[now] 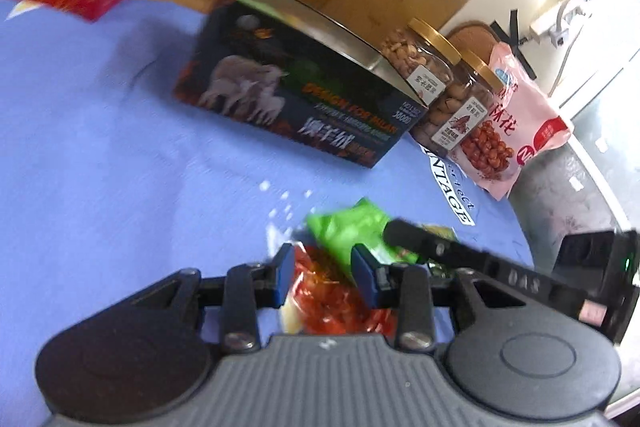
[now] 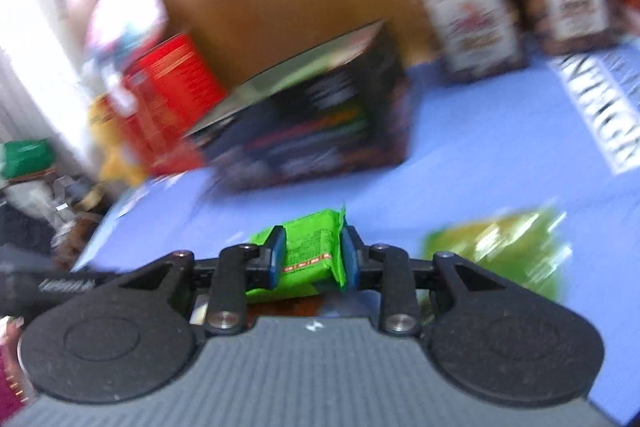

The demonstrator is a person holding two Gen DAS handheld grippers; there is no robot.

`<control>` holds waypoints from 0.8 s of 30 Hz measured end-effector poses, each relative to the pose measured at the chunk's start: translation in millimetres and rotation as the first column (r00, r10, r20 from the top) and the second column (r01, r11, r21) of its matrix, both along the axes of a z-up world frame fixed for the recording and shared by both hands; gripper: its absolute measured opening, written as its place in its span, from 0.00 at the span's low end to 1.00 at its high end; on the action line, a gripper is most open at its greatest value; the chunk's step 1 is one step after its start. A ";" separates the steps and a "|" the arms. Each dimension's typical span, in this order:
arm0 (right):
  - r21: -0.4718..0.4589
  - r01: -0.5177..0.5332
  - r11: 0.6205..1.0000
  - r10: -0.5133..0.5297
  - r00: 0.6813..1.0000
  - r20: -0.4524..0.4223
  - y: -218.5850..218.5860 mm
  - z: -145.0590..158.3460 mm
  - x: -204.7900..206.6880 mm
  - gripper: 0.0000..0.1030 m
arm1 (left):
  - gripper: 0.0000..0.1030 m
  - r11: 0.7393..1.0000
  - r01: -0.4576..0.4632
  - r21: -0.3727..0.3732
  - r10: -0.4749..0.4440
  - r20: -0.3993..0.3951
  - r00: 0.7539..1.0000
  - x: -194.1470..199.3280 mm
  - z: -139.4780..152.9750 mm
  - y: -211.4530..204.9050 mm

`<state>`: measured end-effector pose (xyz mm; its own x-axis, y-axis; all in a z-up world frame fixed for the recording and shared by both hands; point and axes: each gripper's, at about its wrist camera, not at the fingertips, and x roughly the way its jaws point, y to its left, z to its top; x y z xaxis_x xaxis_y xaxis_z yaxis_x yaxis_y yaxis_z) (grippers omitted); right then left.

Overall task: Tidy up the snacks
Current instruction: 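Grasp the bright green packet with the left gripper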

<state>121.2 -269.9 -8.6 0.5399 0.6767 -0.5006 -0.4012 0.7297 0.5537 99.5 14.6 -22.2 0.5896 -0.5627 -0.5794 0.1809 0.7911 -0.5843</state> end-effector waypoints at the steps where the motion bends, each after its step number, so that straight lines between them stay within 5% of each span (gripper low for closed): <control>1: 0.004 -0.024 1.000 0.024 1.000 -0.003 6.7 0.5 -8.7 0.32 | 0.31 1.000 -0.006 -0.006 0.006 0.000 1.000 -8.4 -0.2 5.6; 10: -0.008 -0.180 0.984 0.180 0.981 0.067 43.9 15.0 -51.1 0.36 | 0.33 0.993 -0.103 -0.062 0.104 0.004 0.995 -65.8 5.9 54.6; 12: -0.024 -0.210 0.977 0.212 0.973 0.094 46.2 19.4 -59.0 0.45 | 0.33 0.989 -0.117 -0.086 0.118 0.013 0.993 -73.6 10.6 63.2; 14: -0.071 -0.222 0.973 0.230 0.963 0.141 46.3 24.8 -68.9 0.56 | 0.33 0.987 -0.113 -0.113 0.116 0.019 0.993 -81.7 15.0 68.3; 24: -0.175 -0.222 0.959 0.254 0.948 0.191 49.7 21.6 -86.9 0.56 | 0.40 0.991 -0.054 -0.123 0.051 -0.022 0.998 -86.3 7.2 51.6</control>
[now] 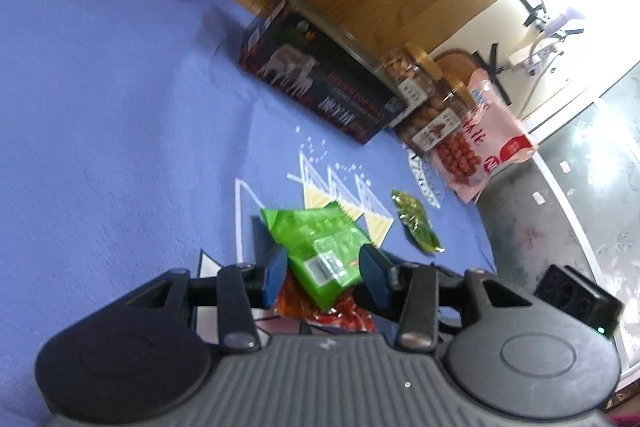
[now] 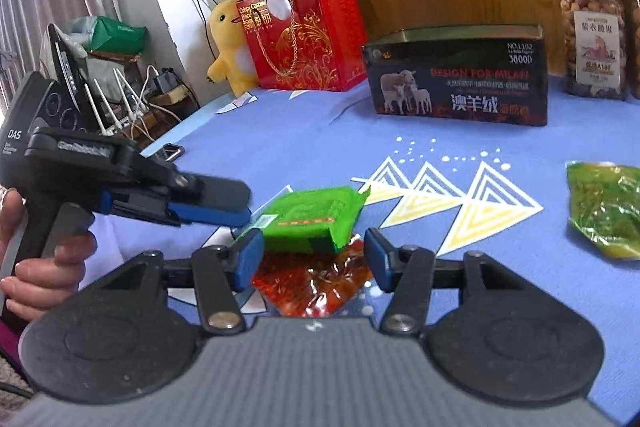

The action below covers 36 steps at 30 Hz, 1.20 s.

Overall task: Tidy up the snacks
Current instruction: 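Grasp the bright green packet with the left gripper, then carry the green packet into the tin box and open the left gripper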

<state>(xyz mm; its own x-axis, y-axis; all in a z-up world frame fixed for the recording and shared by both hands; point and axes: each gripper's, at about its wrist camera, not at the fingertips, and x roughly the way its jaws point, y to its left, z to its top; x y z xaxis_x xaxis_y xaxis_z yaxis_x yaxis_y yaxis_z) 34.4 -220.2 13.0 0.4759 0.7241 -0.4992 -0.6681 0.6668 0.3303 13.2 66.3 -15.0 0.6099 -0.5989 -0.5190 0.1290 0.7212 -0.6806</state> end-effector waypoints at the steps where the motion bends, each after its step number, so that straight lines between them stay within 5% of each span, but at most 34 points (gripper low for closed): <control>1: -0.007 -0.008 1.000 0.009 1.000 0.012 3.1 0.5 -1.5 0.56 | 0.40 1.000 0.001 -0.002 -0.001 -0.003 1.000 0.5 -1.3 -1.3; 7: -0.081 -0.009 0.997 0.016 0.996 0.088 15.7 2.2 -10.2 0.29 | 0.31 1.000 0.022 -0.007 -0.022 0.019 1.000 3.5 3.5 -4.9; 17: -0.087 0.049 0.995 -0.034 0.987 0.159 17.5 5.8 -8.4 0.25 | 0.31 0.999 0.041 0.025 -0.043 0.062 0.997 14.5 15.1 -14.0; 23: -0.099 0.138 0.985 -0.099 0.941 0.324 19.0 31.1 9.6 0.25 | 0.31 0.992 0.087 0.090 -0.101 0.167 0.981 50.2 58.6 -29.1; 29: -0.039 0.246 0.969 -0.217 0.909 0.356 13.4 48.0 83.5 0.25 | 0.32 0.982 0.098 0.162 -0.138 0.257 0.957 121.5 94.6 -53.2; 36: -0.066 0.317 0.946 -0.281 0.904 0.321 22.8 35.8 153.6 0.28 | 0.32 0.977 0.055 0.204 -0.104 0.238 0.966 193.2 84.4 -69.9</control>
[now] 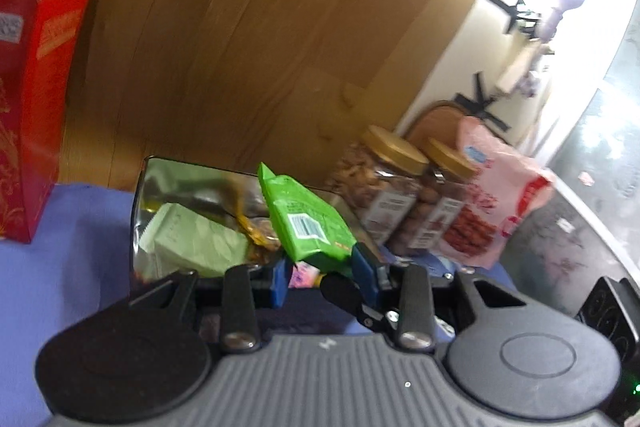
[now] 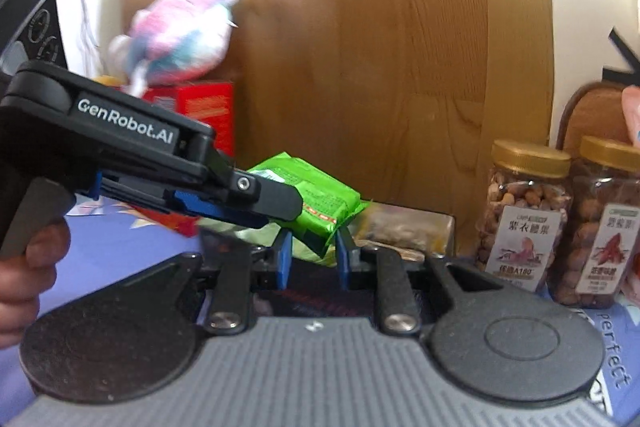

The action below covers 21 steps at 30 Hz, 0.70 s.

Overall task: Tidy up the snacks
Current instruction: 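Carry the green packet into the tin box and open the left gripper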

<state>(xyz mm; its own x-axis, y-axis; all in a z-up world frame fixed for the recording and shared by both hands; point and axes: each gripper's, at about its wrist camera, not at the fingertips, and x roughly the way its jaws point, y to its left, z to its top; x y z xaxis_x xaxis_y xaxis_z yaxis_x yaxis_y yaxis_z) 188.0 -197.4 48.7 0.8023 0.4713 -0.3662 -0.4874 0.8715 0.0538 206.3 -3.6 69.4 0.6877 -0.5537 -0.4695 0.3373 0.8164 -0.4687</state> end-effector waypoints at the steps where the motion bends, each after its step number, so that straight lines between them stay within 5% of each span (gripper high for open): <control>1: 0.000 0.011 1.000 -0.011 1.000 -0.014 0.8 -3.7 6.8 0.29 | 0.32 1.000 -0.004 -0.003 0.004 -0.014 1.000 7.9 -4.5 -0.1; 13: 0.068 0.047 0.997 -0.046 0.999 -0.014 -12.3 -2.6 8.1 0.33 | 0.34 0.994 -0.084 0.068 0.086 -0.019 0.996 23.8 -17.1 -5.4; 17: 0.131 0.053 0.990 -0.051 0.998 -0.020 -28.7 7.7 -18.0 0.33 | 0.34 0.987 -0.108 0.122 0.103 0.047 0.994 -10.0 -4.0 -5.3; 21: 0.173 0.023 0.985 0.001 0.991 -0.135 -46.7 -2.5 -54.6 0.33 | 0.36 0.983 -0.102 0.152 0.097 0.040 0.994 -59.3 -10.1 7.2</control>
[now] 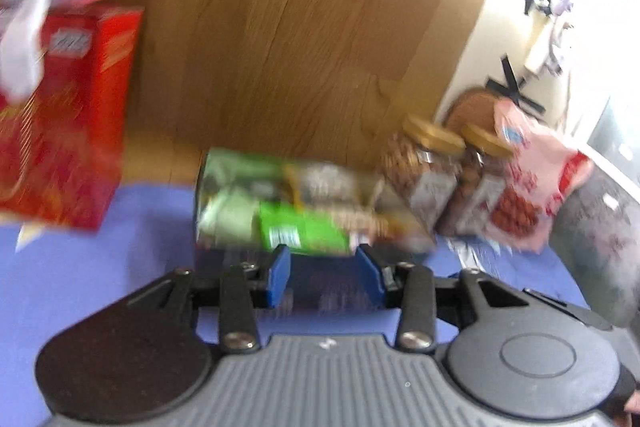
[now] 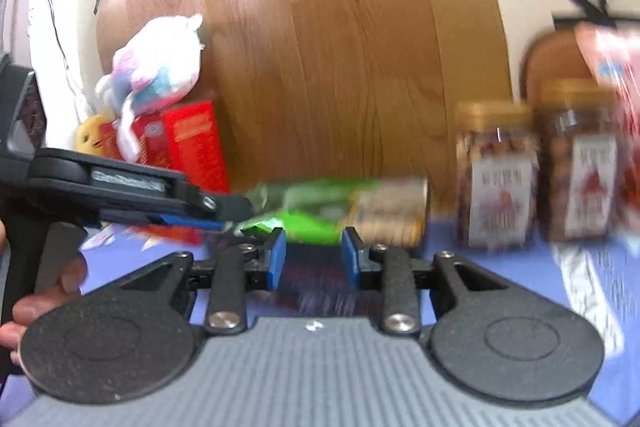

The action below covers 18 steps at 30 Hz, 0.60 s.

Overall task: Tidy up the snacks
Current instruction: 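Carry the green packet into the tin box and open the left gripper, then grasp the red spicy snack packet with the left gripper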

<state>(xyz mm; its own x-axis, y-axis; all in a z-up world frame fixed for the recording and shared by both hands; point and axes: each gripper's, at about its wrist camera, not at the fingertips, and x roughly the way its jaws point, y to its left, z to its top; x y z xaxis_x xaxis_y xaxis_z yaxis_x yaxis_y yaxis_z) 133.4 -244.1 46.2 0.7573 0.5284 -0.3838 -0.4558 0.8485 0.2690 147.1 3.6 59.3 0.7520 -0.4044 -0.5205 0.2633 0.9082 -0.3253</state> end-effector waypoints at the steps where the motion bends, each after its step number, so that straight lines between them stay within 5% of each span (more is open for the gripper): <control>1: 0.013 -0.042 0.999 0.042 0.998 -0.051 -5.3 -5.9 -10.6 0.33 | 0.36 1.000 0.010 -0.001 -0.010 -0.024 1.000 -11.0 -5.3 4.0; 8: 0.103 -0.227 0.969 0.248 0.911 -0.329 -25.8 -43.3 -80.6 0.34 | 0.37 0.998 0.043 -0.054 -0.053 -0.209 0.977 -92.8 -54.0 43.5; 13: 0.031 -0.275 0.961 0.271 0.916 -0.296 -9.1 -37.8 -109.8 0.40 | 0.42 0.977 0.043 -0.211 -0.099 -0.265 0.959 -121.3 -73.7 60.9; 18: -0.084 -0.299 0.951 0.272 0.933 -0.237 14.8 -34.7 -124.5 0.40 | 0.42 0.959 0.046 -0.281 -0.126 -0.273 0.954 -119.6 -79.2 46.9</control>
